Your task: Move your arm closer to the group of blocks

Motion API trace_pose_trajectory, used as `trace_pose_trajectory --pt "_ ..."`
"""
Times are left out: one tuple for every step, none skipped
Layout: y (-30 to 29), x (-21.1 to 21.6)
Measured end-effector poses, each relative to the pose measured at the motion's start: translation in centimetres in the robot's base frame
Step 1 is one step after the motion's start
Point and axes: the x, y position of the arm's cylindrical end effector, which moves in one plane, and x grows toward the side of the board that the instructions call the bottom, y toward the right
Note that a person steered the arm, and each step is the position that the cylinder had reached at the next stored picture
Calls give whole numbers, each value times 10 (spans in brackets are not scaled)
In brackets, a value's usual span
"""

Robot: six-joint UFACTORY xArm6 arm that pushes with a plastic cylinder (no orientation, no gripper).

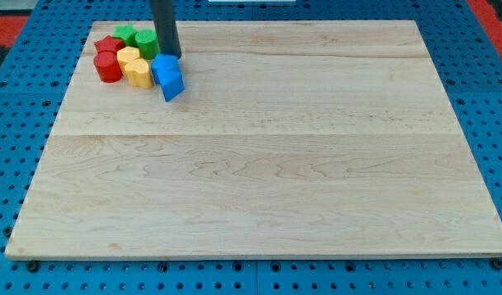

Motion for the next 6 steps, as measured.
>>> trace_pose_trajectory --pt "0 69" --pt "0 123" --pt "-13 128" --pt "-100 116" --pt "-109 81" --pt "-108 58"
